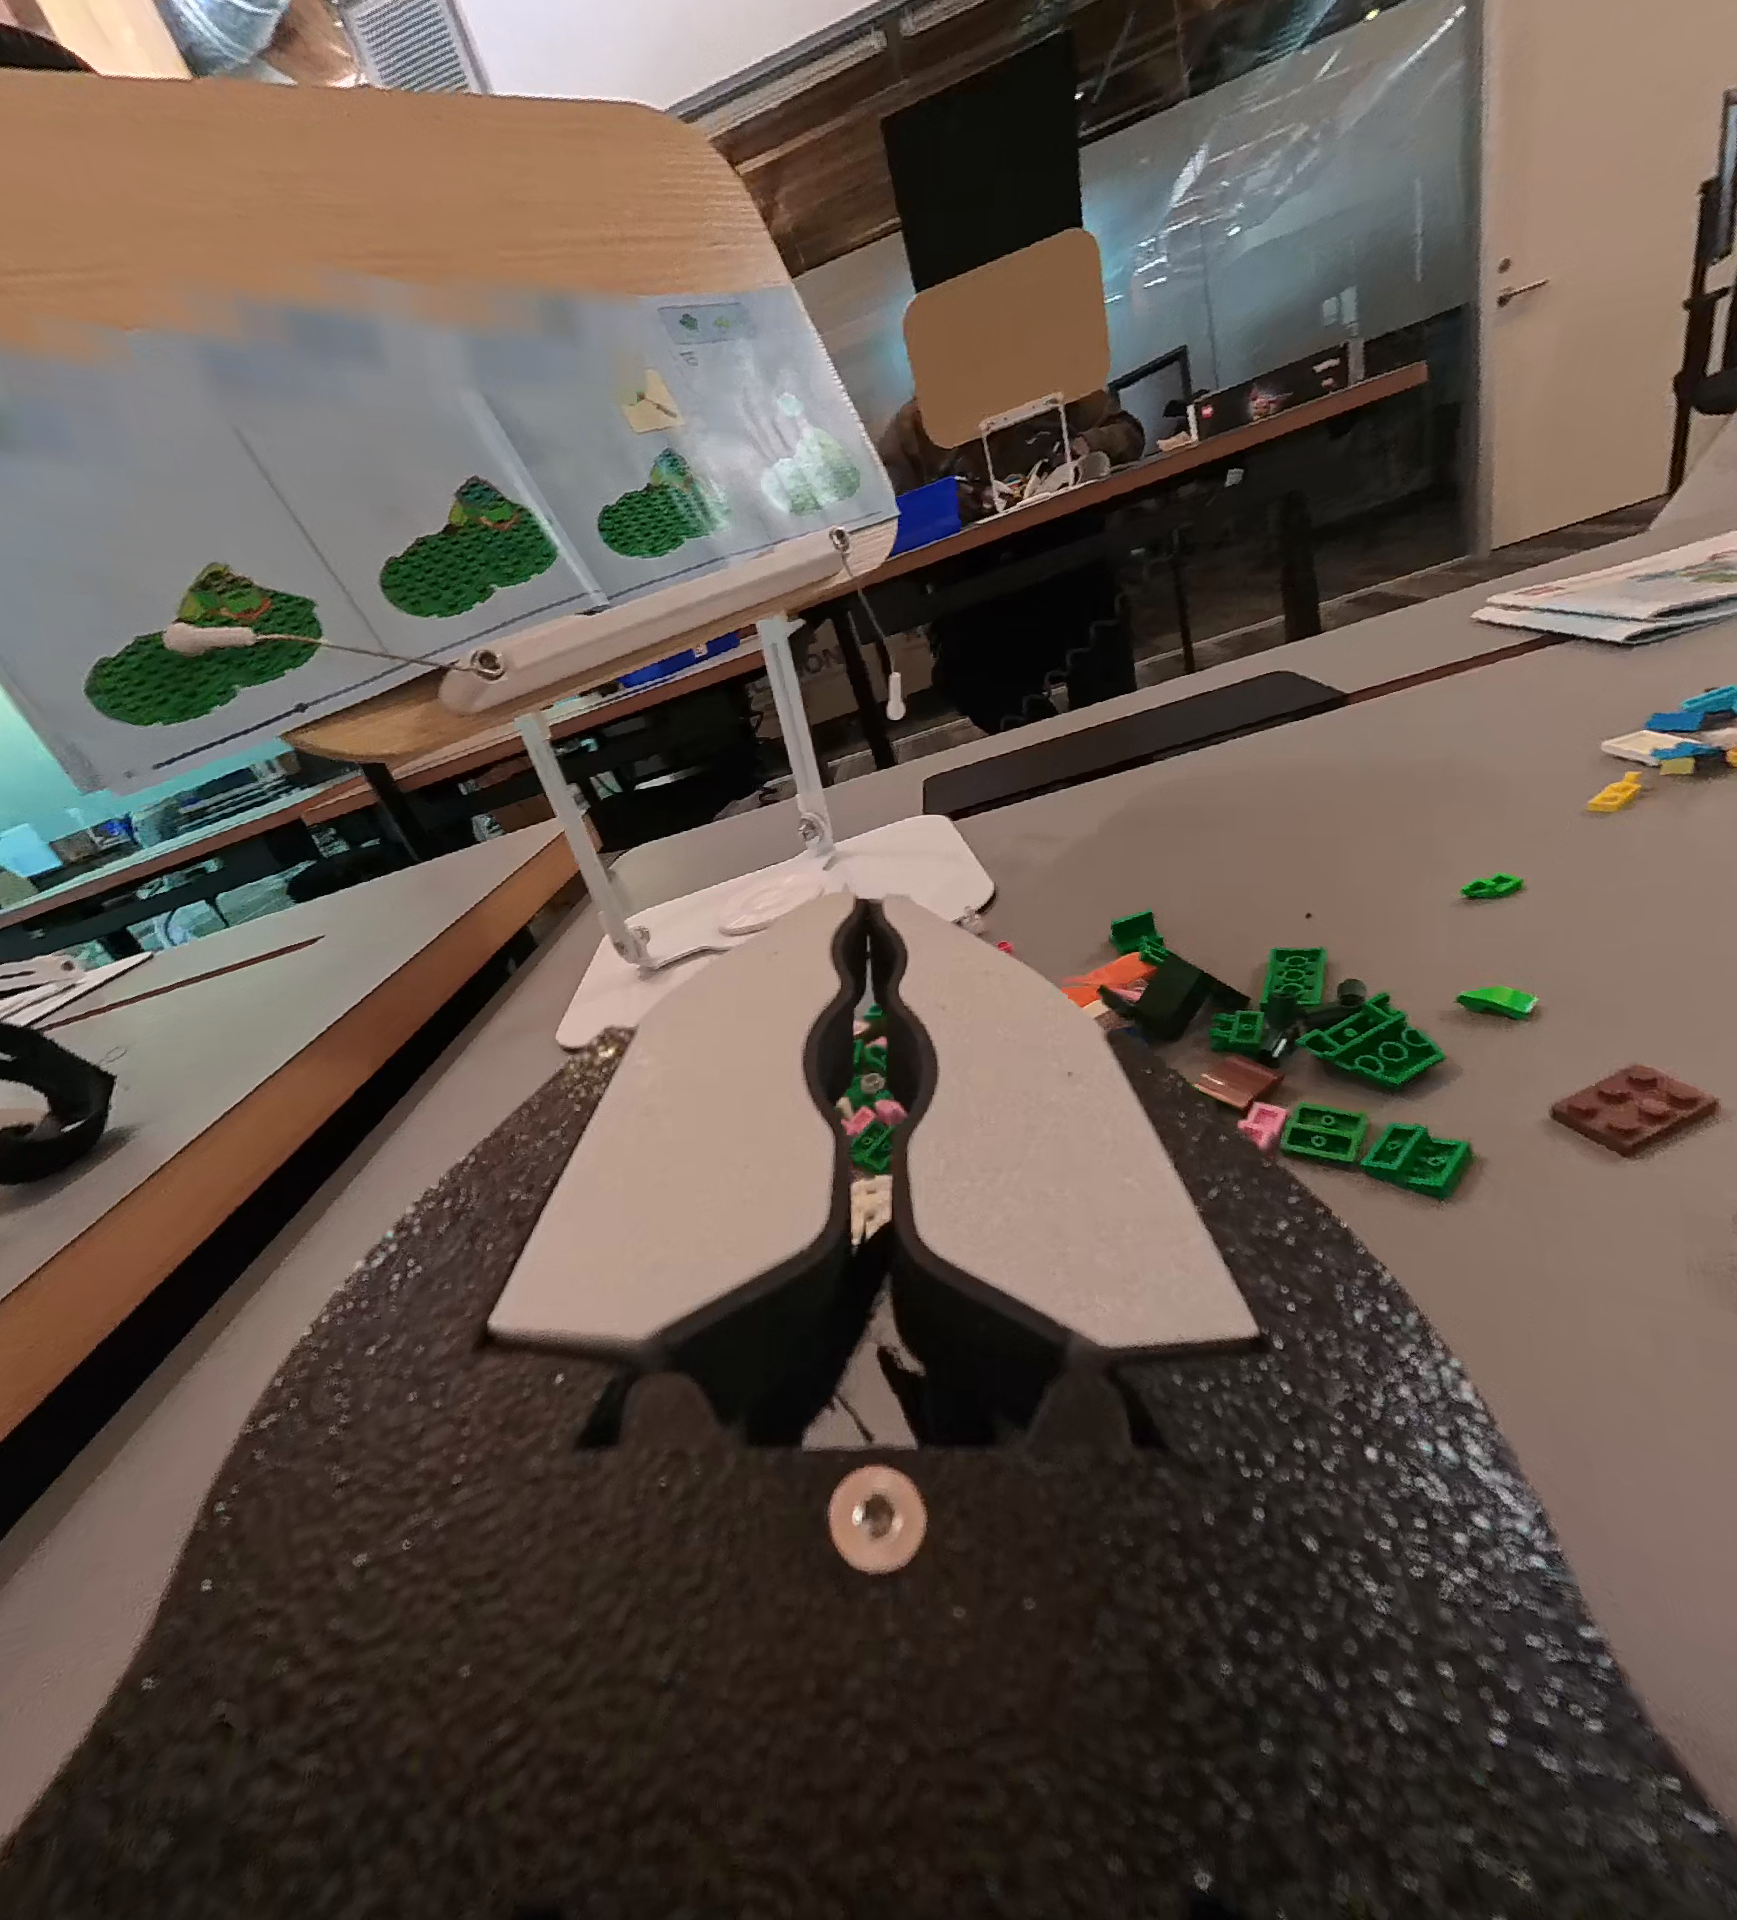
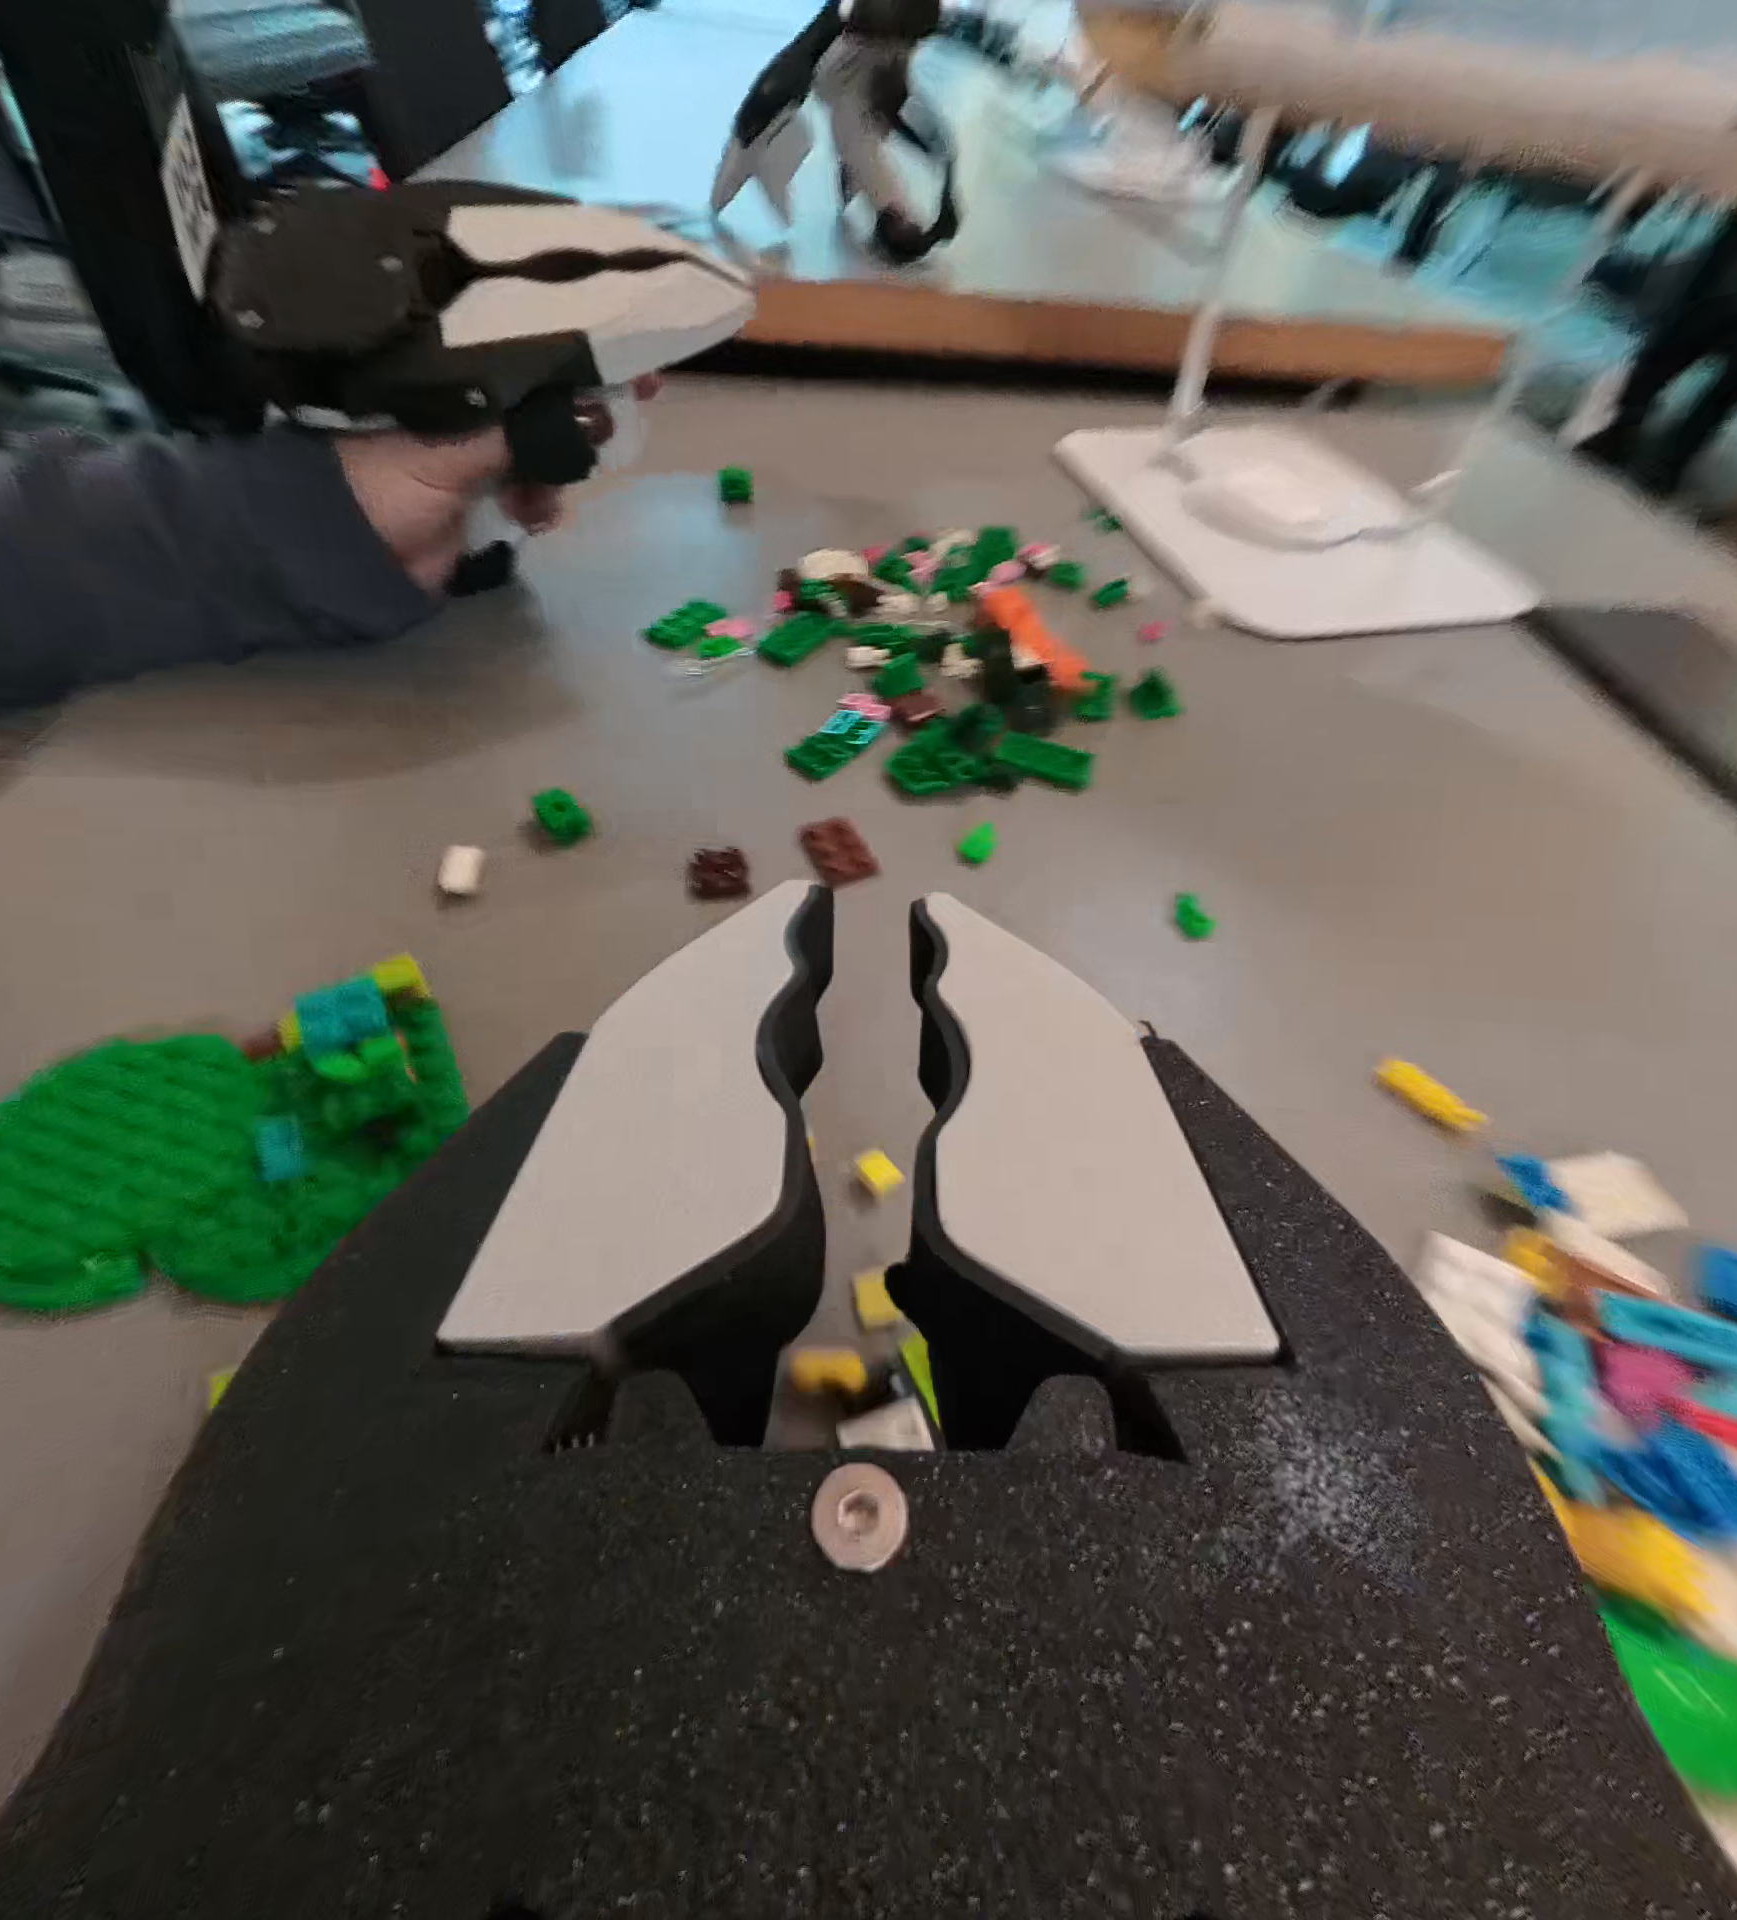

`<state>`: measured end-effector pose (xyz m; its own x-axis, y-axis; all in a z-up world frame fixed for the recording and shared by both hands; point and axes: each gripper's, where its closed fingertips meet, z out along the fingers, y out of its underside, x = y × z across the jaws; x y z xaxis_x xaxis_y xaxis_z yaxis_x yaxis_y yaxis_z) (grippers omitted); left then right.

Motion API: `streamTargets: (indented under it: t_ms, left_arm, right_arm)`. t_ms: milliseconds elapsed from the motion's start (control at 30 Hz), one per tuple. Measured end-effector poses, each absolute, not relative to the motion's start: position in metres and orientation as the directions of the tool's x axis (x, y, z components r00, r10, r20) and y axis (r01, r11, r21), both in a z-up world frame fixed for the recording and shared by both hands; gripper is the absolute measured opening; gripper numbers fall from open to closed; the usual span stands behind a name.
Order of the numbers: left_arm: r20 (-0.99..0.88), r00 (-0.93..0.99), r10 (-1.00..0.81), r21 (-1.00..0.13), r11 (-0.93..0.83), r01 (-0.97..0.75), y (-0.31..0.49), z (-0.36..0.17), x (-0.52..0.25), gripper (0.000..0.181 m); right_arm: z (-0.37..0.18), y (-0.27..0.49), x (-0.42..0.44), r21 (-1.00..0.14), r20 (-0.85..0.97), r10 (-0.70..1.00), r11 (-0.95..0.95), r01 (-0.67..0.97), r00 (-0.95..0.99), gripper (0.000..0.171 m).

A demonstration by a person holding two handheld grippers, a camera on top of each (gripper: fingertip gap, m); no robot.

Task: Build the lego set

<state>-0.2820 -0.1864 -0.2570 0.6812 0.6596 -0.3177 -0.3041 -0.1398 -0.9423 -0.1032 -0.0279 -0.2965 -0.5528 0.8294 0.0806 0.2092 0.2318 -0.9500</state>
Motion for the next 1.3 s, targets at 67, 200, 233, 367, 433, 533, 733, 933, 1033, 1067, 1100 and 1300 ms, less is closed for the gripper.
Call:
streamTargets:
  t_ms: [67, 200, 233, 367, 433, 533, 733, 933, 1033, 1067, 1100, 1300]
  left_arm:
    - [-0.333, 0.684, 0.649, -0.937, -0.147, -0.317, -0.184, -0.257, -0.28, 0.0]
    - [-0.34, 0.687, 0.642, -0.934, -0.146, -0.326, -0.183, -0.257, -0.278, 0.0]
    - [-0.34, 0.689, 0.64, -0.934, -0.145, -0.326, -0.183, -0.257, -0.278, 0.0]
    - [-0.346, 0.684, 0.642, -0.931, -0.142, -0.337, -0.184, -0.255, -0.277, 0.0]
    - [-0.348, 0.68, 0.645, -0.929, -0.141, -0.342, -0.185, -0.254, -0.278, 0.0]
    - [-0.355, 0.677, 0.645, -0.927, -0.146, -0.347, -0.185, -0.254, -0.277, 0.0]
    - [-0.366, 0.668, 0.648, -0.921, -0.149, -0.359, -0.185, -0.253, -0.277, 0.0]
    - [-0.339, 0.637, 0.693, -0.928, -0.135, -0.347, -0.196, -0.249, -0.284, 0.0]
    - [-0.304, 0.644, 0.702, -0.94, -0.113, -0.321, -0.198, -0.249, -0.286, 0.0]
    - [-0.296, 0.646, 0.704, -0.943, -0.108, -0.314, -0.199, -0.25, -0.287, 0.0]
    - [-0.289, 0.646, 0.706, -0.945, -0.104, -0.309, -0.2, -0.25, -0.288, 0.0]
    - [-0.263, 0.652, 0.711, -0.953, -0.084, -0.293, -0.202, -0.25, -0.29, 0.0]
  right_arm:
    - [-0.299, -0.05, -0.122, -0.927, -0.061, 0.793, 0.181, 0.329, -0.607, 0.017]
    - [-0.306, -0.088, -0.168, -0.826, -0.282, 0.718, 0.154, 0.541, -0.636, 0.014]
    - [-0.309, -0.096, -0.178, -0.796, -0.316, 0.698, 0.172, 0.58, -0.642, 0.016]
    - [-0.336, -0.111, -0.204, -0.663, -0.335, 0.696, 0.306, 0.684, -0.636, 0.013]
    - [-0.344, -0.114, -0.214, -0.626, -0.34, 0.707, 0.322, 0.71, -0.62, 0.011]
    - [-0.348, -0.12, -0.218, -0.573, -0.379, 0.705, 0.331, 0.75, -0.6, 0.01]
    - [-0.357, -0.119, -0.226, -0.454, -0.314, 0.76, 0.407, 0.793, -0.569, 0.013]
    - [-0.359, -0.116, -0.231, -0.383, -0.199, 0.784, 0.49, 0.783, -0.587, 0.021]
    - [-0.361, -0.116, -0.234, -0.388, -0.147, 0.78, 0.52, 0.761, -0.608, 0.015]
    - [-0.361, -0.115, -0.234, -0.392, -0.131, 0.778, 0.529, 0.753, -0.615, 0.011]
    - [-0.361, -0.114, -0.235, -0.399, -0.116, 0.775, 0.536, 0.744, -0.621, 0.009]
    - [-0.363, -0.11, -0.241, -0.475, -0.001, 0.774, 0.557, 0.682, -0.633, 0.021]
